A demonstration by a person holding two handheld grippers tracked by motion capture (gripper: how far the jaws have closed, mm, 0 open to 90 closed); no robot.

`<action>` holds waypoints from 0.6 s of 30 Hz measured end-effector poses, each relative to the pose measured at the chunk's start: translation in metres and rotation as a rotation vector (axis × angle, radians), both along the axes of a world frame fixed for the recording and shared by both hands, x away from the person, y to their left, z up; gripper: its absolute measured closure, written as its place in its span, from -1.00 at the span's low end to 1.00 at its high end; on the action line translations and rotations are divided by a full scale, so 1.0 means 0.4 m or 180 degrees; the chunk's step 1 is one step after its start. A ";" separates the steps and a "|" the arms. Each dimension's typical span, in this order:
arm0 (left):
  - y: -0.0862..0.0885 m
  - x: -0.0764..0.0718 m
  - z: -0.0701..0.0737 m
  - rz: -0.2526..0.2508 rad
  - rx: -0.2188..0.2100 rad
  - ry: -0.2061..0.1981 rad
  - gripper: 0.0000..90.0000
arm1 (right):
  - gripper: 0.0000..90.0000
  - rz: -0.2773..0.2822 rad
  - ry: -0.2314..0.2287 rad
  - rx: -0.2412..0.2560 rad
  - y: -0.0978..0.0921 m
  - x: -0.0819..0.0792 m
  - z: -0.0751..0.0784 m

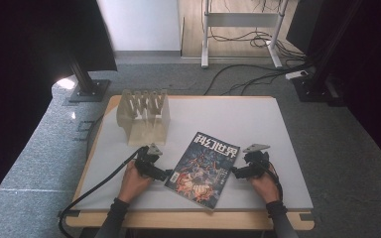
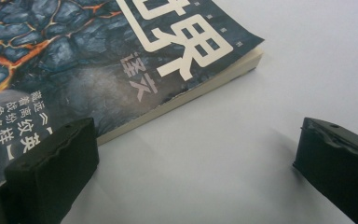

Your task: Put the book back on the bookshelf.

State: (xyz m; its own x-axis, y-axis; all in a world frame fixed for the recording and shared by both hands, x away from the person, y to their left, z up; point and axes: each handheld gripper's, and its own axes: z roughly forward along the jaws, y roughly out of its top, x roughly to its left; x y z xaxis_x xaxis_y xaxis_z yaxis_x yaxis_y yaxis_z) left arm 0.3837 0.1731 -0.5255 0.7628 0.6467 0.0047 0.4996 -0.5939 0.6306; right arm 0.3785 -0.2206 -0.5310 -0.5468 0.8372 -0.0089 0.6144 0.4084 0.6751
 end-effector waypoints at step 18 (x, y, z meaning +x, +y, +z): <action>-0.039 -0.084 -0.008 -0.0218 -0.0085 -0.0044 -1.00 | -1.00 -0.0140 0.0008 -0.0069 0.029 0.113 0.005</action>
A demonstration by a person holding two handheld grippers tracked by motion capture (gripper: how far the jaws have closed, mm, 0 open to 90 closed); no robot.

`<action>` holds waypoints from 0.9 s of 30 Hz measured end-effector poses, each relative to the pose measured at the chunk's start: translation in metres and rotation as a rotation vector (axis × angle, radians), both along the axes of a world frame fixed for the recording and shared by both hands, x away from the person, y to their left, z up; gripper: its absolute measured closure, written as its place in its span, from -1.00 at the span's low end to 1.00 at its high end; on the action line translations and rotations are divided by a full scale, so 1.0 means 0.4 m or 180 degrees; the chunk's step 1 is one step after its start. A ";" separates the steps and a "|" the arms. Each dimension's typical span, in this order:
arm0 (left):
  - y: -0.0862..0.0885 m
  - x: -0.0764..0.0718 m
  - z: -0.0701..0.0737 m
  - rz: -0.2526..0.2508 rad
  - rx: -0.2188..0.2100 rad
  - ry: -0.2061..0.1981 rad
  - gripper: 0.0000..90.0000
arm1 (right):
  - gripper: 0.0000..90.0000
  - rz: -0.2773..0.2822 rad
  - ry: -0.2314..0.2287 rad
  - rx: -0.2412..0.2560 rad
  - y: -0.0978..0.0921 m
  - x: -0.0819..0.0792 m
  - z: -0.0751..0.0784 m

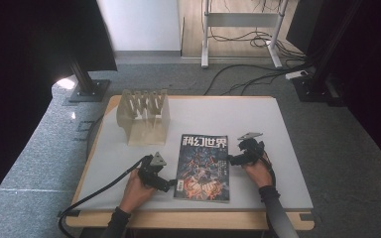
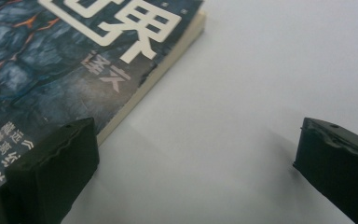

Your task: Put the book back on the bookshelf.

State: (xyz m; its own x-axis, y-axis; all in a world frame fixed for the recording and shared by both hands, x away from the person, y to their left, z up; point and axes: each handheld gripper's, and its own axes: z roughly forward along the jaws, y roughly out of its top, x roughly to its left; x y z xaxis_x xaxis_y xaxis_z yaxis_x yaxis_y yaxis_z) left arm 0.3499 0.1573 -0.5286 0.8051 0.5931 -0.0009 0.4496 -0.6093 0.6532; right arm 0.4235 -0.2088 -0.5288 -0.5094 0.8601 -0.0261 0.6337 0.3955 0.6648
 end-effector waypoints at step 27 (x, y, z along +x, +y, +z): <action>-0.046 -0.015 0.002 -0.0228 0.0030 0.0043 -1.00 | -0.88 0.0087 -0.0002 0.0146 0.041 0.062 0.030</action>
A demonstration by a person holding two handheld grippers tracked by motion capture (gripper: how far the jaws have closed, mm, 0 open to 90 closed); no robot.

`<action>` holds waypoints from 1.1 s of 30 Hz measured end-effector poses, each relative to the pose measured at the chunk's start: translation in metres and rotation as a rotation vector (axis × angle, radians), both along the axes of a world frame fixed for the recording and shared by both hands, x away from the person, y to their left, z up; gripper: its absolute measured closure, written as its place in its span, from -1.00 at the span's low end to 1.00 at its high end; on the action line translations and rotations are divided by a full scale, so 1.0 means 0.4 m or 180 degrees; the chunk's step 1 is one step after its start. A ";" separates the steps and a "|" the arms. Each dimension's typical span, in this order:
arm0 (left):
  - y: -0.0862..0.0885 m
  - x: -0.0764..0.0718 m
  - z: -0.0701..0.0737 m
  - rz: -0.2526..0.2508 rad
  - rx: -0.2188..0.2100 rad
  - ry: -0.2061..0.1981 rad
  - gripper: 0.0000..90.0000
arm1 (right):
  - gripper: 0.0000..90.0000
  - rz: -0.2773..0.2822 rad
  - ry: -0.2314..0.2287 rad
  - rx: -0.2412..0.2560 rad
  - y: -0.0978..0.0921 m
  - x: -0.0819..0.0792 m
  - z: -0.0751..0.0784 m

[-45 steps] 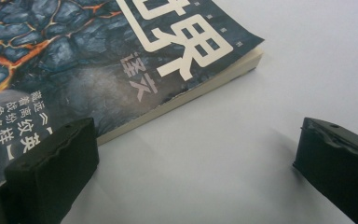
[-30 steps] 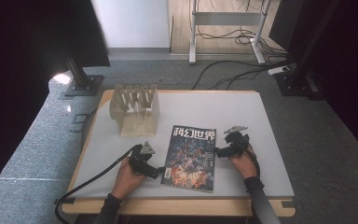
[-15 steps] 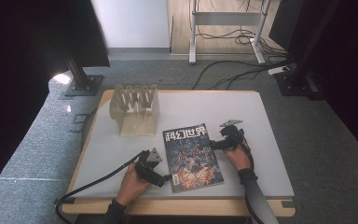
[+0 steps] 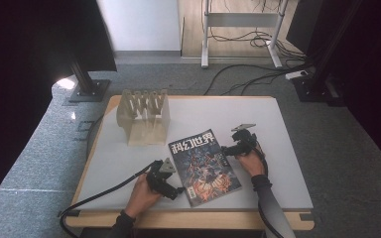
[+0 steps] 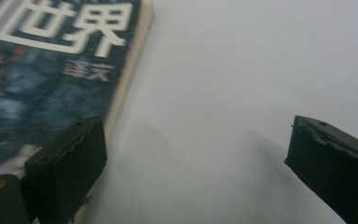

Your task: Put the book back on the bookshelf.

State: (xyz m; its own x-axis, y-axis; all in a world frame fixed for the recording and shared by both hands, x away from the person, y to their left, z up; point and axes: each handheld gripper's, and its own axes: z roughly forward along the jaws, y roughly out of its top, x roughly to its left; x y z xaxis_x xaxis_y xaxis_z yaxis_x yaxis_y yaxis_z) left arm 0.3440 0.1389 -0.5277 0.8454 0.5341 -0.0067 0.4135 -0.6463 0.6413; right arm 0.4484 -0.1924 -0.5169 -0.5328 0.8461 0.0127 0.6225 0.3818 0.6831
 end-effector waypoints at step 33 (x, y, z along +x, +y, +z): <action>0.001 0.028 -0.004 0.0245 -0.0041 -0.0026 -1.00 | -0.16 0.0223 0.0566 0.0737 0.061 -0.055 -0.003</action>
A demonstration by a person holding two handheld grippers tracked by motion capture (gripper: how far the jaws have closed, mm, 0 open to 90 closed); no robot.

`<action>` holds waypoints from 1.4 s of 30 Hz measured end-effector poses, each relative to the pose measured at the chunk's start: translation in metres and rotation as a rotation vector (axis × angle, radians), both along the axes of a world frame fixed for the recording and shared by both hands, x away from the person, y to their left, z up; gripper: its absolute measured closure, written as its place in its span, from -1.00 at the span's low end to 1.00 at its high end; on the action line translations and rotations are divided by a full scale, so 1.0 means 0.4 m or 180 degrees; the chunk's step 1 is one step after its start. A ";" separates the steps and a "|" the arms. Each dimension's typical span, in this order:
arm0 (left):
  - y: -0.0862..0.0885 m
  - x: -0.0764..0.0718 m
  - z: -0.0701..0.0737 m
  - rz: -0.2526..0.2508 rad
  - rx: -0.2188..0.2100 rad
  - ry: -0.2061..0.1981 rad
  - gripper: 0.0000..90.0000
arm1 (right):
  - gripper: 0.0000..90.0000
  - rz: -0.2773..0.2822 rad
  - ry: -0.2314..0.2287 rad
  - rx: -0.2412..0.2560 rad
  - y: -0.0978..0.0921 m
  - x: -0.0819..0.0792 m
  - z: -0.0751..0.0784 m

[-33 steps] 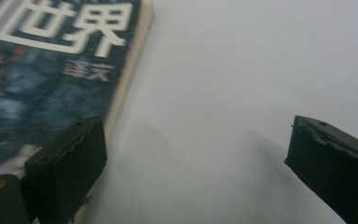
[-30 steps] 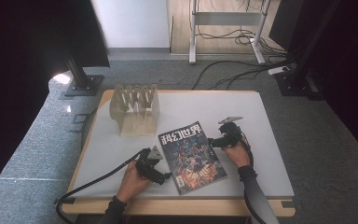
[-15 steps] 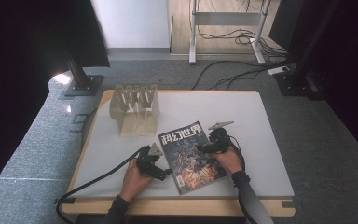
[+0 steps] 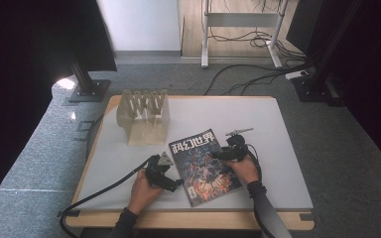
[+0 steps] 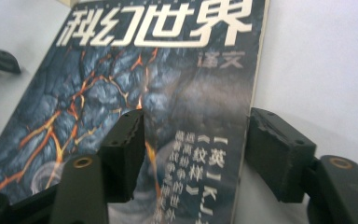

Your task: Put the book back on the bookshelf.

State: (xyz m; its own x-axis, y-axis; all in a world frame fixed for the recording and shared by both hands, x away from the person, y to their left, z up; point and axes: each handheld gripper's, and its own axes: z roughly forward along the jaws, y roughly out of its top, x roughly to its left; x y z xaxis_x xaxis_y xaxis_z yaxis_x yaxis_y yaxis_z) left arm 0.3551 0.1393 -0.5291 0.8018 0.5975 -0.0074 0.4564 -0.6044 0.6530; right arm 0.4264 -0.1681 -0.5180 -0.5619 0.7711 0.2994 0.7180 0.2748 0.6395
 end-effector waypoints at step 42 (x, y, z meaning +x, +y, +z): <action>-0.001 0.001 0.000 0.0005 0.0001 0.0002 -1.00 | 0.78 0.0654 -0.0025 -0.0177 0.064 0.044 0.092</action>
State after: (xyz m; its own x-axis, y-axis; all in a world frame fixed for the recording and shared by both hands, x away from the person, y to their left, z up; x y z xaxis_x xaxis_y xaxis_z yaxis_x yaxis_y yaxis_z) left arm 0.3554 0.1388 -0.5292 0.8009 0.5988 -0.0077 0.4578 -0.6039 0.6525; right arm 0.4439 -0.1424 -0.4813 -0.7111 0.6554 0.2546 0.6383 0.4500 0.6246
